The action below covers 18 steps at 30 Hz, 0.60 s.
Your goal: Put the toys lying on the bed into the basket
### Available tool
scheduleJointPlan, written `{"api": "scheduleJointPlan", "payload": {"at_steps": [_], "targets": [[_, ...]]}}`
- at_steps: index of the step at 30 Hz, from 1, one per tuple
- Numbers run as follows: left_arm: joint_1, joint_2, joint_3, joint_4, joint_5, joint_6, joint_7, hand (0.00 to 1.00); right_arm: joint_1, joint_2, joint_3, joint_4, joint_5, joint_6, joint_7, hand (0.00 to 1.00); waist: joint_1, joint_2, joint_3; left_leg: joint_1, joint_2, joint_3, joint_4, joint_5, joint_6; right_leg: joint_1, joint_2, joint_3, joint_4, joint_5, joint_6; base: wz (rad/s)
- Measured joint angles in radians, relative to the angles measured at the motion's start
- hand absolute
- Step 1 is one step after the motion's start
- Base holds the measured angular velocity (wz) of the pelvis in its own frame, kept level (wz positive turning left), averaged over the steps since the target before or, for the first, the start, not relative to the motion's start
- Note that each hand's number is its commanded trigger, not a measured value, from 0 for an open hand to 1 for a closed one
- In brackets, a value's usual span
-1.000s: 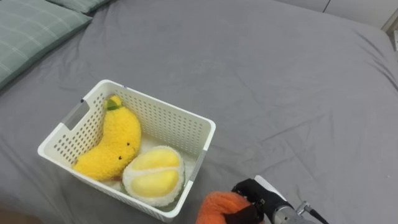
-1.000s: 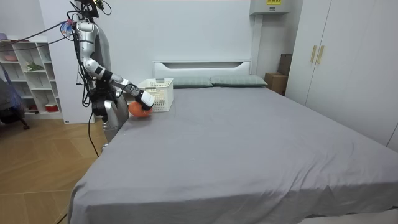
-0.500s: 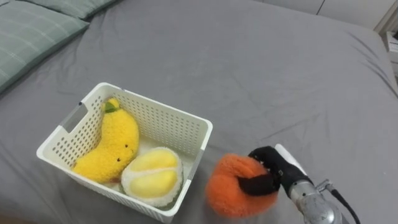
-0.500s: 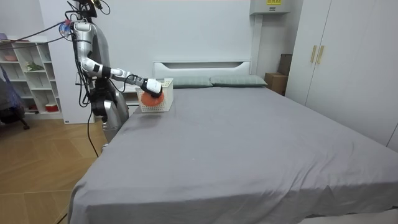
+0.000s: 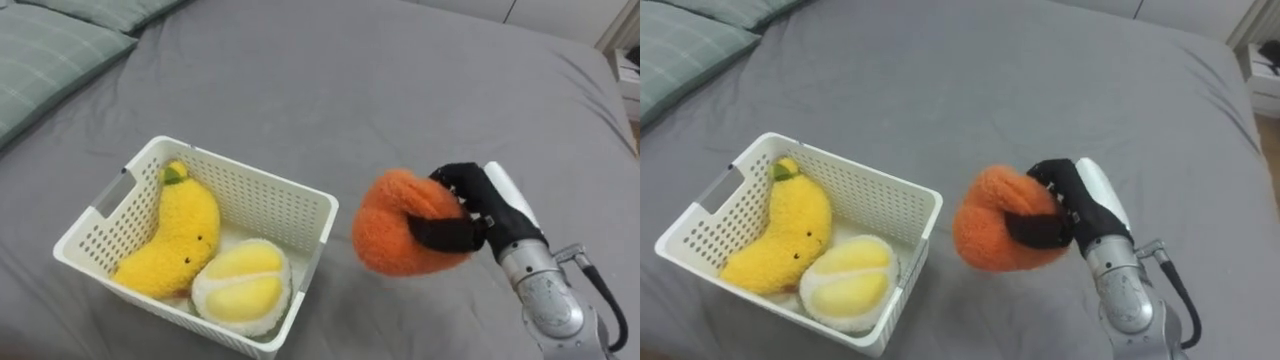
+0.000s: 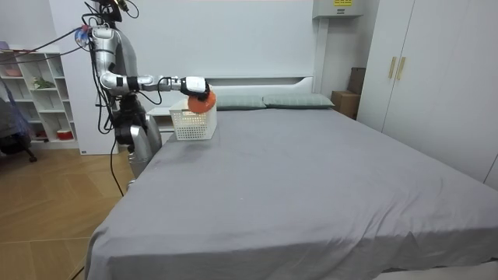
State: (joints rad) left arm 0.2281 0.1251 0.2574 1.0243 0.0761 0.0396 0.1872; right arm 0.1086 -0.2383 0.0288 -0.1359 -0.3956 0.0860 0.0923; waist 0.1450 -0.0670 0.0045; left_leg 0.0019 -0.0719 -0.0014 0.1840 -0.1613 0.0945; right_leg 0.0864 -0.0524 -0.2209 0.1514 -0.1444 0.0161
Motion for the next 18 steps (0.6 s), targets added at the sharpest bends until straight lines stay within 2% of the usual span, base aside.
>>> {"api": "scheduleJointPlan", "payload": {"at_steps": [7,13,18], "targets": [[0.004,-0.002,-0.004,0.012,0.005,0.0,0.032,0.0,-0.024,0.005,0.0,-0.103,0.002,0.011,-0.009,1.0,0.0,-0.004,-0.0014,0.003,0.002,0.007,-0.004,-0.001,0.0,0.0,0.001,0.006,0.002,0.0,0.0,-0.04],[0.005,-0.002,-0.006,0.02,0.005,0.001,0.04,0.0,-0.102,0.005,0.002,-0.137,0.003,0.012,-0.013,1.0,0.006,-0.001,0.0003,0.004,0.003,0.006,-0.004,-0.001,0.0,0.0,0.002,0.005,0.002,0.0,0.0,0.0],[-0.028,0.001,-0.015,0.087,0.005,0.002,0.047,0.0,-0.166,0.008,0.039,-0.142,0.003,0.012,-0.014,1.0,0.017,-0.005,-0.0019,0.006,0.003,0.006,-0.006,0.0,0.0,0.002,0.002,0.005,0.001,0.0,0.0,0.01]]}}
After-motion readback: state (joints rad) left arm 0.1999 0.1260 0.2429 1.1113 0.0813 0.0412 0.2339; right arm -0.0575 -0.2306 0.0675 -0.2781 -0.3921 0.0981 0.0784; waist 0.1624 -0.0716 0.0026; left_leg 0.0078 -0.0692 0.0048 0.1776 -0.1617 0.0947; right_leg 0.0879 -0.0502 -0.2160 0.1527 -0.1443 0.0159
